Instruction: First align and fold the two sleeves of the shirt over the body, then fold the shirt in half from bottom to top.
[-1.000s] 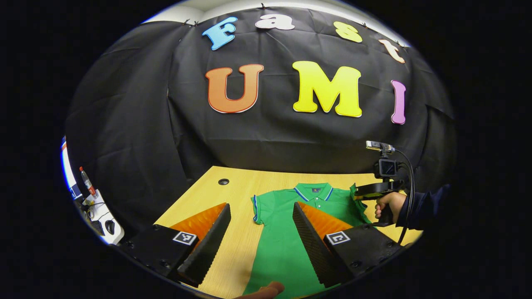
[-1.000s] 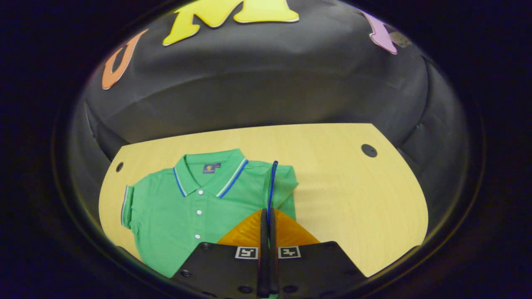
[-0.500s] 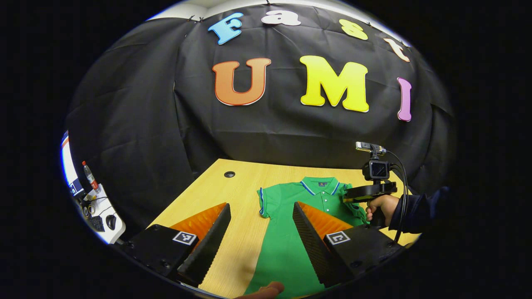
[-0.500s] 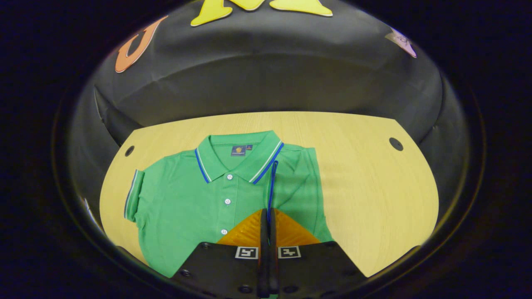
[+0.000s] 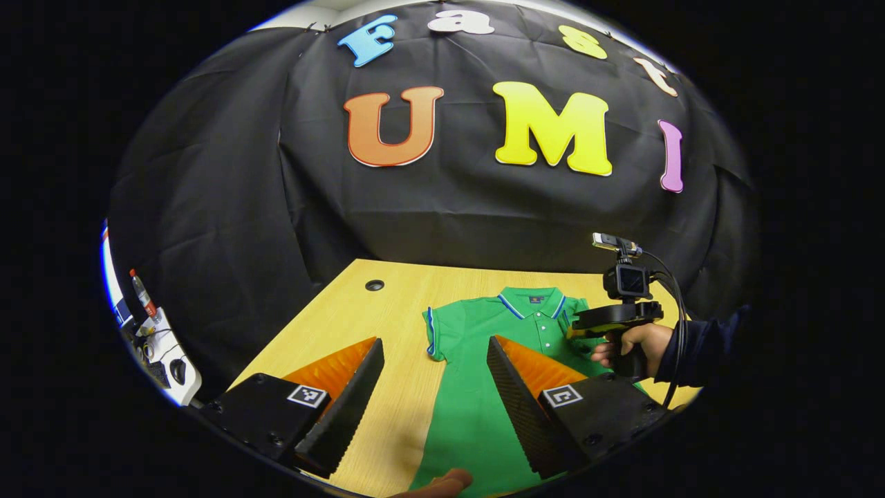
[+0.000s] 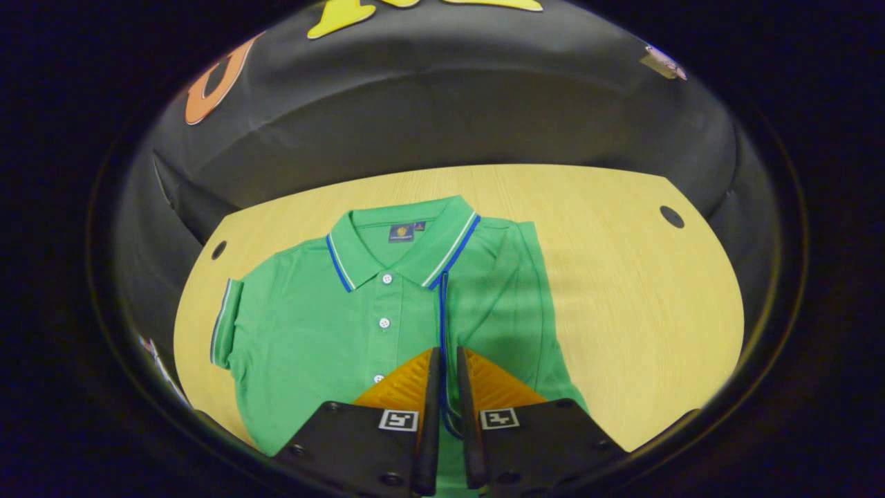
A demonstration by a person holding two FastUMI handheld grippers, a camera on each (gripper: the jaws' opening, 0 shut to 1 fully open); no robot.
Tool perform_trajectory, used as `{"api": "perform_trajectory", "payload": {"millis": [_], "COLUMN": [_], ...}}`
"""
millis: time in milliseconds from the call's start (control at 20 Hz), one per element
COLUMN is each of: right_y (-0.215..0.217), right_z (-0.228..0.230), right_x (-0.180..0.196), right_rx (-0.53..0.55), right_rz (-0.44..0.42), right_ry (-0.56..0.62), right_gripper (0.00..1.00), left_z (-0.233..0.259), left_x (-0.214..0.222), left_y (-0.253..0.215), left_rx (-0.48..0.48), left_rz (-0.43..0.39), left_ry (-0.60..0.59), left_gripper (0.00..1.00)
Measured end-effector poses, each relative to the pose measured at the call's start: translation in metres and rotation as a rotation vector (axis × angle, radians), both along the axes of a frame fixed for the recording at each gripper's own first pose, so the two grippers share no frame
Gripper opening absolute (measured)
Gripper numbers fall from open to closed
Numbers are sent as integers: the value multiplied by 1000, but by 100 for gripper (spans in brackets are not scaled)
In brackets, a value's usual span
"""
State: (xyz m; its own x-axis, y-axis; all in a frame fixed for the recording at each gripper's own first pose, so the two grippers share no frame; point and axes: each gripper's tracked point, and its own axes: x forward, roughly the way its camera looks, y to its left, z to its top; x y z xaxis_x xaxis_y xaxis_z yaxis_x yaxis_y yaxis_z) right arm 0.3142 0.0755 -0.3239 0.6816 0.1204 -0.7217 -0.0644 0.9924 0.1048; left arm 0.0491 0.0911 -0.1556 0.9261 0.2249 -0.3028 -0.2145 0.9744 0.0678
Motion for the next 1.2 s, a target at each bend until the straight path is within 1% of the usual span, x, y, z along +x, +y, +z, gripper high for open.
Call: {"api": "perform_trajectory", "payload": {"millis": [50, 150, 250, 300, 350, 400, 450, 500, 600, 650, 700, 850, 950, 1050, 1100, 1150, 1200], "right_y": [3, 11, 13, 12, 14, 15, 13, 15, 10, 4, 1, -14, -25, -31, -34, -36, -39], "right_z": [-1, 8, 15, 20, 27, 32, 37, 45, 60, 68, 76, 96, 107, 118, 123, 129, 136], "right_x": [-3, -13, -18, -24, -31, -37, -43, -47, -59, -65, -70, -83, -93, -104, -111, -117, -123], "right_rx": [8, 41, 35, 27, 22, 14, -3, -3, -8, -18, -18, -37, -52, -47, -48, -52, -59], "right_rz": [13, 44, 54, 61, 75, 92, 103, 116, 110, 96, 85, 58, 37, 21, 16, 13, 10], "right_ry": [11, 11, -11, -17, -19, -21, -33, -49, -77, -88, -106, -145, -154, -158, -162, -169, -181], "right_gripper": [17, 29, 40, 40, 47, 53, 59, 63, 72, 79, 94, 100, 92, 92, 97, 97, 92], "left_z": [-4, -11, -19, -24, -29, -32, -35, -39, -46, -49, -53, -66, -80, -96, -104, -112, -120], "left_x": [10, 23, 40, 49, 59, 68, 78, 87, 103, 111, 119, 146, 163, 175, 180, 186, 190], "left_y": [2, 7, 6, 7, 10, 12, 16, 19, 23, 28, 31, 41, 47, 51, 56, 60, 61], "left_rx": [-4, -14, -25, -24, -23, -23, -24, -29, -38, -39, -45, -83, -106, -99, -87, -92, -108], "left_rz": [0, -4, -29, -43, -52, -58, -60, -58, -57, -57, -57, -41, -29, -39, -34, -29, -27], "left_ry": [6, 11, 20, 29, 38, 46, 52, 58, 68, 74, 86, 115, 143, 170, 180, 188, 202], "left_gripper": [97, 97, 97, 97, 97, 100, 97, 97, 97, 97, 97, 97, 97, 97, 96, 97, 96]}}
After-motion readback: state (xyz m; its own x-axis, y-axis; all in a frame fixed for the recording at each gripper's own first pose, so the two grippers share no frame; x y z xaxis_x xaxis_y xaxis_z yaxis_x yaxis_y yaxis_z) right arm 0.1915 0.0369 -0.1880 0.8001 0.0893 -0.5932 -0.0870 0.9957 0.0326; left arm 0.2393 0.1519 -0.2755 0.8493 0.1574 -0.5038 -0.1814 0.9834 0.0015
